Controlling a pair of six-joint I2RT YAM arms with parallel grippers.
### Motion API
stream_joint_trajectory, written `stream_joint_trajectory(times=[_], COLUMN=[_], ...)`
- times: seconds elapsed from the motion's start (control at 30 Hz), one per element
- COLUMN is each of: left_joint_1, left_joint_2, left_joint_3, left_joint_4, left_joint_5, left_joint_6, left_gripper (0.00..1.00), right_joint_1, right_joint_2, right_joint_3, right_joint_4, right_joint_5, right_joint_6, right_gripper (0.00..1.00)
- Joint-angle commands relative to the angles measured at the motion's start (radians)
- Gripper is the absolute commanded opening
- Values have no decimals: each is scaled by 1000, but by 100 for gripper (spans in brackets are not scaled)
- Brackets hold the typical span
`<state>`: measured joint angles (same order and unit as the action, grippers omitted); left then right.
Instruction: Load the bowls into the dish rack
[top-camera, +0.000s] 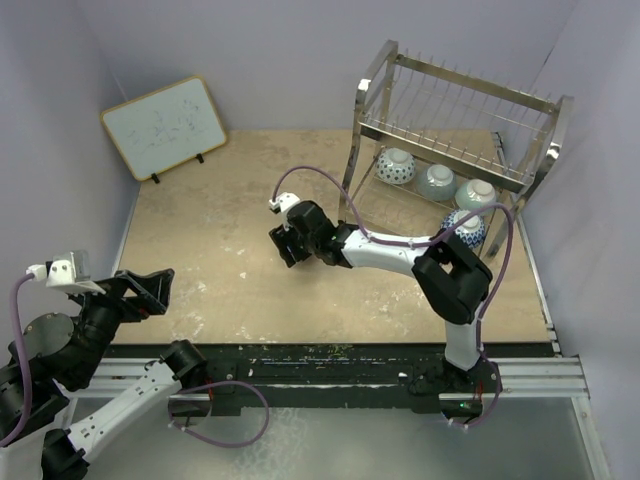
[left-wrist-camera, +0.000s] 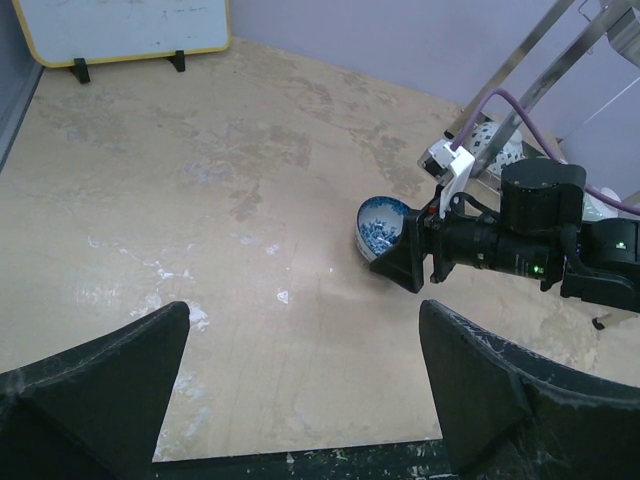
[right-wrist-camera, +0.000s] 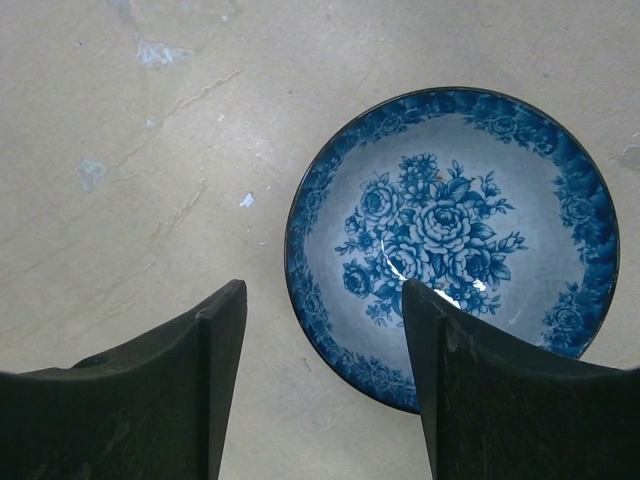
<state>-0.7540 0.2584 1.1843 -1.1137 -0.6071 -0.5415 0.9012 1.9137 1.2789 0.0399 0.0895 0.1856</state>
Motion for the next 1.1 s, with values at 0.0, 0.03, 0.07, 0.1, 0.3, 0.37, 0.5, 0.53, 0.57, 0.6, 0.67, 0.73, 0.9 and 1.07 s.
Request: stream_joint_trajectory(times=[0.0, 0.03, 0.07, 0.1, 0.3, 0.37, 0.5, 0.53, 0.57, 0.6, 0.67, 0.73, 0.9, 1.07], left_joint_1=[-4, -4, -4, -3, -3, -4, -4, -4, -3, -4, -4, -4, -4, -3], left_joint_2=[11, 13, 14, 15, 19, 23, 28, 31, 32, 34, 37, 38, 45, 49], left_joint_3=[5, 5, 3, 3, 1, 2, 2, 2, 3, 4, 6, 8, 15, 16], left_joint_4=[12, 13, 14, 15, 20, 23, 26, 27, 28, 30, 34, 38, 44, 50], left_joint_5=[-11, -11, -11, -11, -11, -11, -7, -7, -6, -6, -3, -1, 1, 3], left_joint_6=[-20, -21, -21, -21, -20, -18, -17, -18, -17, -16, -15, -10, -5, 0], left_gripper=[99, 99, 99, 99, 99, 99, 99, 99, 99, 99, 99, 99, 99, 99], right_joint_1=[7, 6, 7, 6, 7, 7, 7, 7, 7, 7, 7, 7, 3, -61], right_joint_2=[8, 14, 20, 28, 45, 39, 13, 1, -17, -36, -86, -147, -307, -411], right_joint_3=[40, 41, 43, 44, 52, 43, 26, 18, 6, -7, -44, -88, -211, -326], right_joint_4=[5, 5, 6, 6, 6, 16, 29, 37, 47, 62, 99, 147, 257, 334], right_joint_5=[10, 17, 25, 37, 90, 100, 110, 100, 83, 63, 18, -44, -131, -246], right_joint_6=[-32, -34, -36, -39, -47, -39, -12, -3, 7, 16, 36, 69, 172, 271], right_gripper=[64, 64, 63, 62, 53, 45, 17, 14, 13, 12, 8, 5, 4, 4])
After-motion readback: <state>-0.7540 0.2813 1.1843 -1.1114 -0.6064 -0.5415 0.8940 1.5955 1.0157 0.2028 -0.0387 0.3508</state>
